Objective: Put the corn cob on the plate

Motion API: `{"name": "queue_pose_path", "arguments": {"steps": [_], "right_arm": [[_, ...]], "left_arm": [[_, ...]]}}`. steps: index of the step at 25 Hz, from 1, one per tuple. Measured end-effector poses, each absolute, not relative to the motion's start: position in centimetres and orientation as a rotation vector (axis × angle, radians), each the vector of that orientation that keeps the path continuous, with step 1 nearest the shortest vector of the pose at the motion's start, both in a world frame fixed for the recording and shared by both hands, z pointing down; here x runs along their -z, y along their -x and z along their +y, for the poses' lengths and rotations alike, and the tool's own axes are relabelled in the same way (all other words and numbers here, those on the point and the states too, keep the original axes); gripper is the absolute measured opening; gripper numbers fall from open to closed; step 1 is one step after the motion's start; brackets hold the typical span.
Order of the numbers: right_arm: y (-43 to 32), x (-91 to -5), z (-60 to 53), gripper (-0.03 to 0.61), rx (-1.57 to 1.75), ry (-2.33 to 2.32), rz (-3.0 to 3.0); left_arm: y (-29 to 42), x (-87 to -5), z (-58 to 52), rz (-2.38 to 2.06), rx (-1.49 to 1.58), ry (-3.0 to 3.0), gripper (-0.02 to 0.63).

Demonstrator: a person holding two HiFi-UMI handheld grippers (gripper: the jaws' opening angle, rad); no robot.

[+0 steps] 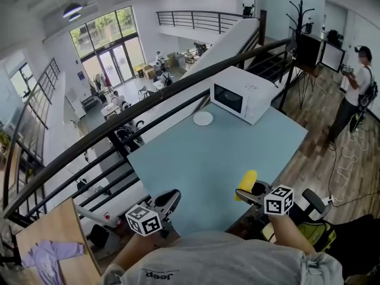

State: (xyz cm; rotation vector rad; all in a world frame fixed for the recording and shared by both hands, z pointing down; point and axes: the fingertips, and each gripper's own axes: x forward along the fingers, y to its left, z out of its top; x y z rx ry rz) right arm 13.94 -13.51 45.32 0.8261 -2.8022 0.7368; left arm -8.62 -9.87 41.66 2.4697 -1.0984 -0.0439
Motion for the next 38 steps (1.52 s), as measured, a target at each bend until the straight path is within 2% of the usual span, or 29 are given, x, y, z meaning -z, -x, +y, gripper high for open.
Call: {"name": "queue_pose_path", "arguments": {"steps": [6,18,38], "right_arm": [[-16.0,-46.5,-22.7,0.256,-0.718,-0.770,-2.825],[-10.7,-52.5,-33.4,0.256,-0.807,-0.953,-2.693],[-6.9,-56.5,-54.0,0.256,-0.668,-0.920,-2.551]], "left_arm": [[5.7,-42.0,-15.1,-1.158,-0.052,-2.430,0.044],[11.5,-48.5,-27.9,-1.063,-0.061,-2.439,0.044],[11.8,-54.1,-46.8,-1.106,-0.069,-2.496,0.044]]}}
